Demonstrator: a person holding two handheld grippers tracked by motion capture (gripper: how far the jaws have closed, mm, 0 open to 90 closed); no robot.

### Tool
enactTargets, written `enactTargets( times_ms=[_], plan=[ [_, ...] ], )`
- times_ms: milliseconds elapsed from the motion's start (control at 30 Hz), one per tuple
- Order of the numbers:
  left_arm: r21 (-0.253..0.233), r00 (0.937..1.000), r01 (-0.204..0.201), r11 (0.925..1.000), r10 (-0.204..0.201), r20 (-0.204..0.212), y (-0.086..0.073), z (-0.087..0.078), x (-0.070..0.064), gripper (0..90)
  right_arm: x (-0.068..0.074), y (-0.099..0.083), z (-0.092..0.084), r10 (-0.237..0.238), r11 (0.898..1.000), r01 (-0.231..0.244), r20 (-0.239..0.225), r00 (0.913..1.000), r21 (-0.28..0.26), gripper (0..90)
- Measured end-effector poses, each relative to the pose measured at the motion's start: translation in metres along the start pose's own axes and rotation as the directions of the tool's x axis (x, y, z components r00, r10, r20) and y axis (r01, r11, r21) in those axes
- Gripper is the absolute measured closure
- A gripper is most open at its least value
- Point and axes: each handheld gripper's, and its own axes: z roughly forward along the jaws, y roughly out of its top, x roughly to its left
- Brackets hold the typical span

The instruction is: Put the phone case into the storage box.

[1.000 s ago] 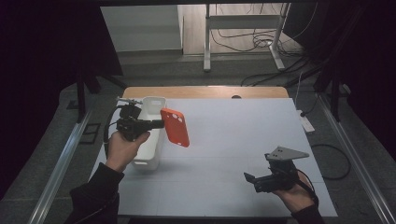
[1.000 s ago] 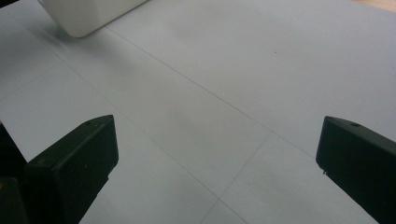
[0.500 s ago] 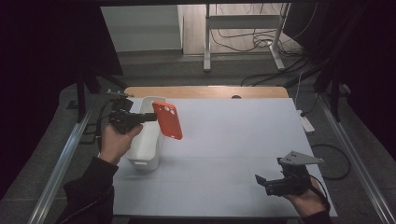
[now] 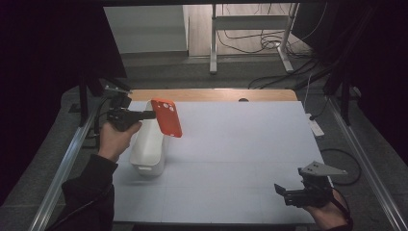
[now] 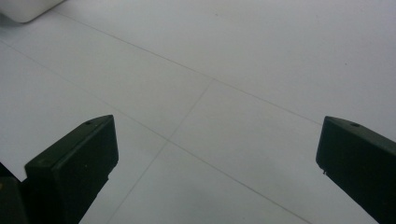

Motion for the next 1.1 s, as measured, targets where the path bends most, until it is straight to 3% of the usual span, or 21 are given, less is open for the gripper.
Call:
enactTargets(
  times_ms=[433, 1100],
  plan=[
    [-0.020, 0.9984, 0.033, 0.9992, -0.034, -0.045, 0.013, -0.008, 0.018, 89.4, -0.006, -0.013, -0.014, 0.059, 0.998, -0.059, 0.035, 0.9976, -0.006, 0.0],
    [-0.039, 0.9879, 0.085, 0.9956, -0.090, -0.127, 0.032, -0.008, 0.043, 89.4, -0.007, -0.017, -0.018, 0.074, 0.997, -0.073, 0.045, 0.9962, -0.029, 0.0]
  ],
)
